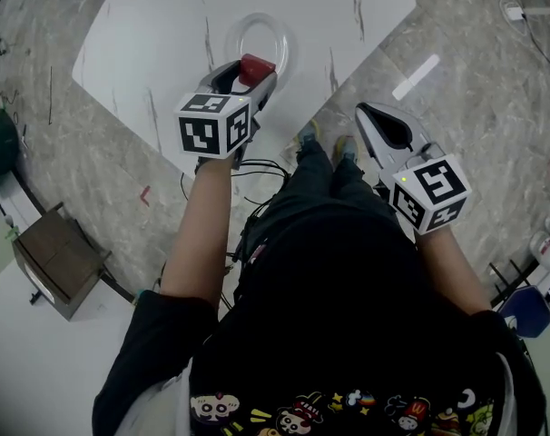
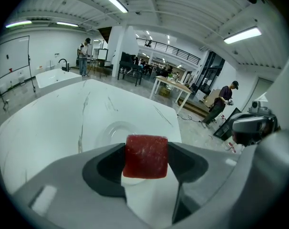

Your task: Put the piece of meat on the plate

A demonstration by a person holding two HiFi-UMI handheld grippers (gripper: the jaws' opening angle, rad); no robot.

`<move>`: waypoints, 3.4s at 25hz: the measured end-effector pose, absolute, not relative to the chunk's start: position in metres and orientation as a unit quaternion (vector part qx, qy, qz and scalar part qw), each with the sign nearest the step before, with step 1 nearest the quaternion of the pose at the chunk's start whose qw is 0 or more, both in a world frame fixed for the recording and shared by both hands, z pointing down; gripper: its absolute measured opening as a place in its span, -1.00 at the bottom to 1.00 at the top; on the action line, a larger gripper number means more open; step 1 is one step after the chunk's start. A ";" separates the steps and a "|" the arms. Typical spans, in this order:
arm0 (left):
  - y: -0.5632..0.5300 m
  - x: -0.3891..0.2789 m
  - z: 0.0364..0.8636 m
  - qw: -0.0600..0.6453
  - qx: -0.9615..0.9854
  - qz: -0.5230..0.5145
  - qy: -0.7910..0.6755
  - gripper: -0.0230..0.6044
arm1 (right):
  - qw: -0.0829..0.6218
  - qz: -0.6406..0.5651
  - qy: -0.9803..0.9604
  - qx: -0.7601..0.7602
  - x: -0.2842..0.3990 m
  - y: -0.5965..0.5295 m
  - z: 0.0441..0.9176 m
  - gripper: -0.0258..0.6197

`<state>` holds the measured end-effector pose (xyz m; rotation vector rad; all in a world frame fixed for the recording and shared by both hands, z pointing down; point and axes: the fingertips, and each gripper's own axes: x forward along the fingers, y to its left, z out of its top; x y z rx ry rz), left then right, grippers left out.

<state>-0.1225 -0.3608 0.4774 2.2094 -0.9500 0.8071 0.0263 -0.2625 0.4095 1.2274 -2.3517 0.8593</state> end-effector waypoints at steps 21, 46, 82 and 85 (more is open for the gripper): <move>-0.401 -0.125 0.536 0.317 0.807 0.335 -0.369 0.31 | 0.177 0.336 -0.807 0.453 0.042 -0.266 0.433 -0.85; -0.414 -0.117 0.547 0.272 0.795 0.371 -0.395 0.33 | 0.167 0.342 -0.799 0.465 0.050 -0.265 0.436 -0.85; -0.375 -0.150 0.438 0.212 0.824 0.241 -0.468 -0.40 | 0.160 0.261 -0.837 0.453 0.023 -0.283 0.392 -0.85; -0.344 -0.162 0.420 0.215 0.822 0.223 -0.477 -0.43 | 0.160 0.243 -0.846 0.447 0.010 -0.282 0.380 -0.85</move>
